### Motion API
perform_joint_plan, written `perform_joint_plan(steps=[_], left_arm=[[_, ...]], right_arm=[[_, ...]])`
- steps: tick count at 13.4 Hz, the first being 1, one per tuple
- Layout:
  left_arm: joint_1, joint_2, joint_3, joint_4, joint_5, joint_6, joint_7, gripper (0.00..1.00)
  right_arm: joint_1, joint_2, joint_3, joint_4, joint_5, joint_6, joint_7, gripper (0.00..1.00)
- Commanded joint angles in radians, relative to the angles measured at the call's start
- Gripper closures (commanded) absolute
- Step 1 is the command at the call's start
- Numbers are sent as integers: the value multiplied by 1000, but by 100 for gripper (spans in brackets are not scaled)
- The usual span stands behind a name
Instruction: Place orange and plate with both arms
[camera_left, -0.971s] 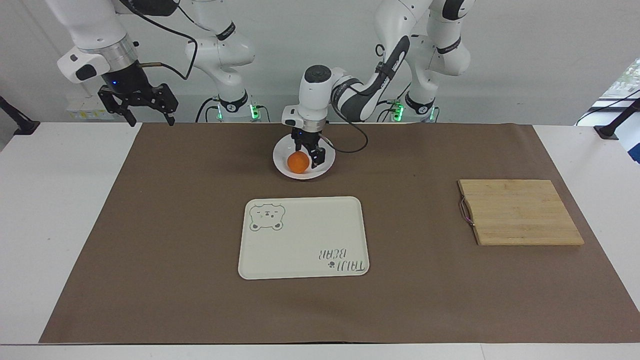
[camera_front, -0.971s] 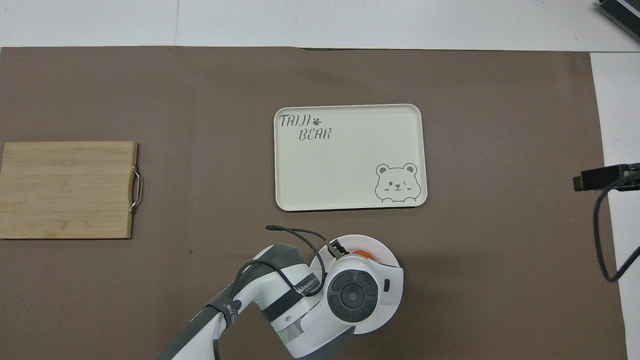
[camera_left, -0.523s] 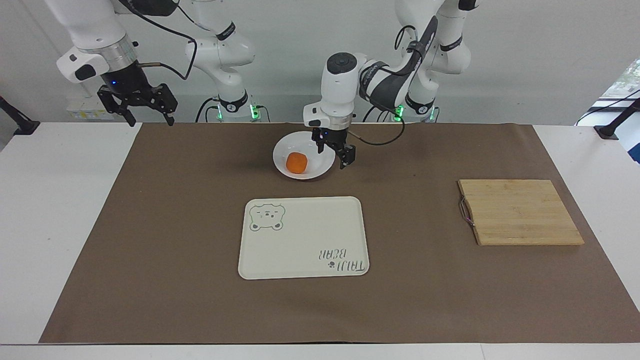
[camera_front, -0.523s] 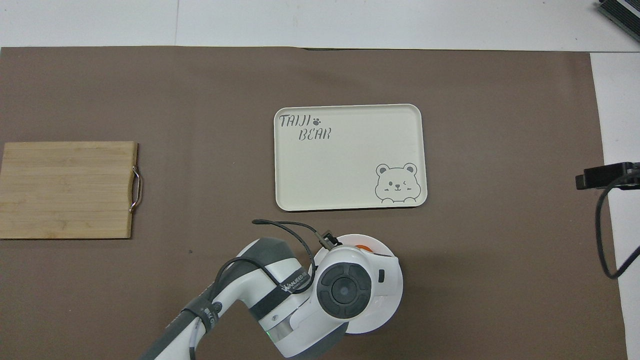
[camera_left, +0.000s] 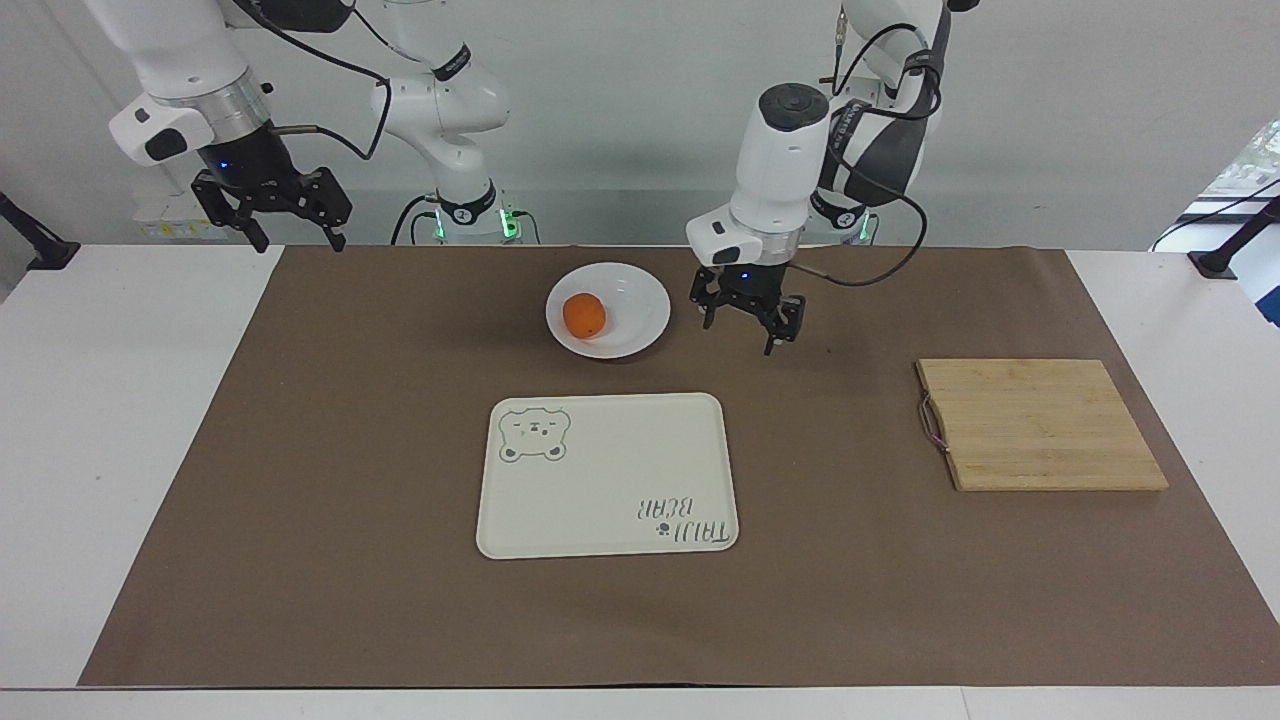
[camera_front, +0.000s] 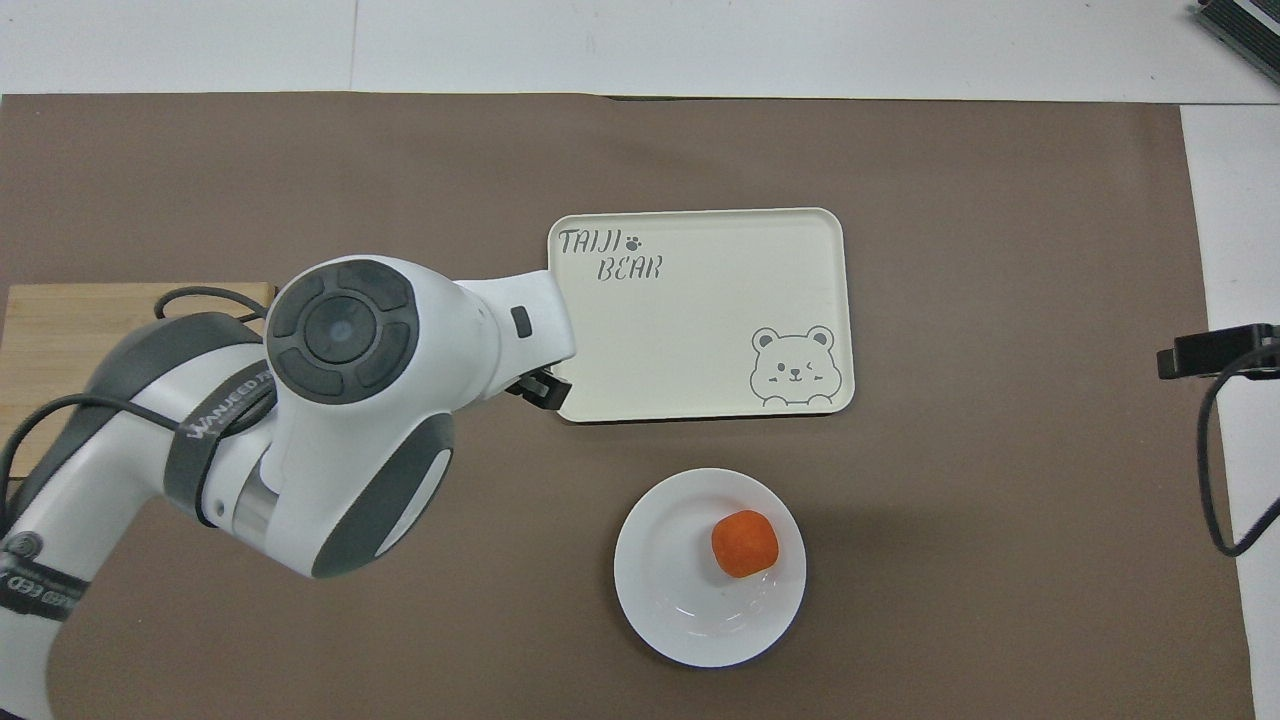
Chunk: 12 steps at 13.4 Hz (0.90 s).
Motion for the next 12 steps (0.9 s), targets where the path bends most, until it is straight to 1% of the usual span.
perform_joint_plan(steps=[1, 2, 4, 7, 11, 12], left_arm=[[42, -24, -3, 18, -14, -27, -4, 0], [82, -21, -3, 47, -31, -33, -4, 0], [124, -21, -1, 62, -58, -39, -1, 0], [208, -16, -3, 78, -63, -45, -1, 0], [254, -21, 5, 75, -60, -82, -6, 0], [282, -21, 6, 76, -60, -94, -6, 0]], right_arm=[[-16, 3, 3, 2, 4, 14, 13, 0], [-25, 2, 8, 2, 4, 14, 14, 0], [-45, 3, 17, 2, 6, 18, 14, 0], [-49, 9, 17, 2, 7, 18, 16, 0], [-62, 9, 32, 0, 13, 18, 16, 0], [-68, 9, 34, 0, 13, 18, 16, 0]])
